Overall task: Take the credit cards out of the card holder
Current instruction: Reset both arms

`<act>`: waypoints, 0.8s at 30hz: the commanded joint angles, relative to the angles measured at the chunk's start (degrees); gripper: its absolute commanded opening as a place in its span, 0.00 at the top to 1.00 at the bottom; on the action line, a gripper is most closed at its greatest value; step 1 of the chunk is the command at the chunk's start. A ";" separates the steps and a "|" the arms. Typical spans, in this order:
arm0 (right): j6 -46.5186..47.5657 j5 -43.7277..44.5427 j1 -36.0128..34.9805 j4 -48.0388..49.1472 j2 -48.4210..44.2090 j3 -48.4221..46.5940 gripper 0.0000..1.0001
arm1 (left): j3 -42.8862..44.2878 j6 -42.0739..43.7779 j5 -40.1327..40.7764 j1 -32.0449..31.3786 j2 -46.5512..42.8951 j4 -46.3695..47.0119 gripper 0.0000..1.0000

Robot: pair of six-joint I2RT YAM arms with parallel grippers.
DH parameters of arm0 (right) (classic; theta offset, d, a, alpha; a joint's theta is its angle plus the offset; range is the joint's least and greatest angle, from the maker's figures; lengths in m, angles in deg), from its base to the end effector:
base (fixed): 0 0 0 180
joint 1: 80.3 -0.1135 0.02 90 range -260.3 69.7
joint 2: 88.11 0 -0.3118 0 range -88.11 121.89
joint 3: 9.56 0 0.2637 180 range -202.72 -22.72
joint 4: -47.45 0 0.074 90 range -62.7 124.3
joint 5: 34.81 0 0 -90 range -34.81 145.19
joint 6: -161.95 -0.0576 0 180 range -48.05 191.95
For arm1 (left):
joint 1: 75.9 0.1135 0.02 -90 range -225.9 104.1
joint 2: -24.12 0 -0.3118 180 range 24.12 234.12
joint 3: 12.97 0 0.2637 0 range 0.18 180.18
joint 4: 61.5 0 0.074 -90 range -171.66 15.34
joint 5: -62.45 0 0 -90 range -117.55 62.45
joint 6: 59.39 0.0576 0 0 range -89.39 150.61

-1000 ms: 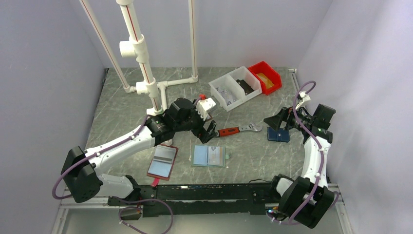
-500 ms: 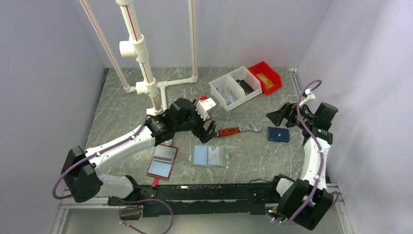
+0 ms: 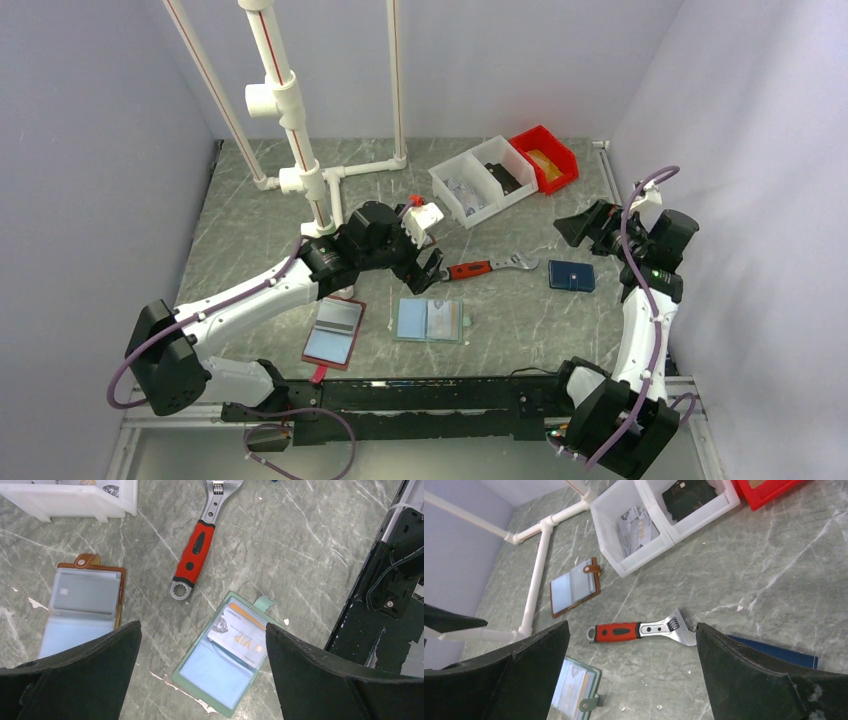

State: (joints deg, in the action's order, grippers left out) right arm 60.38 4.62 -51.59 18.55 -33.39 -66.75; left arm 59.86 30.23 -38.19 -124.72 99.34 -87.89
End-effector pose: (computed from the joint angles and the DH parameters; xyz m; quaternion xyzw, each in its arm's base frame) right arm 0.1989 -0.0582 0.3302 0.0534 0.7991 0.2880 0.5251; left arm 0.2016 -0.2466 0.3411 0.3946 0.7621 -0.2836 0.4278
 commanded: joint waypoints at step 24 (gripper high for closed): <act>-7.38 1.20 0.77 6.42 -2.24 0.92 0.00 | 1.39 2.14 1.06 0.11 -2.62 0.65 0.01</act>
State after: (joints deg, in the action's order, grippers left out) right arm 54.30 7.00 -51.17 21.61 -34.33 -66.09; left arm 59.86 31.06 -37.60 -124.72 98.51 -88.26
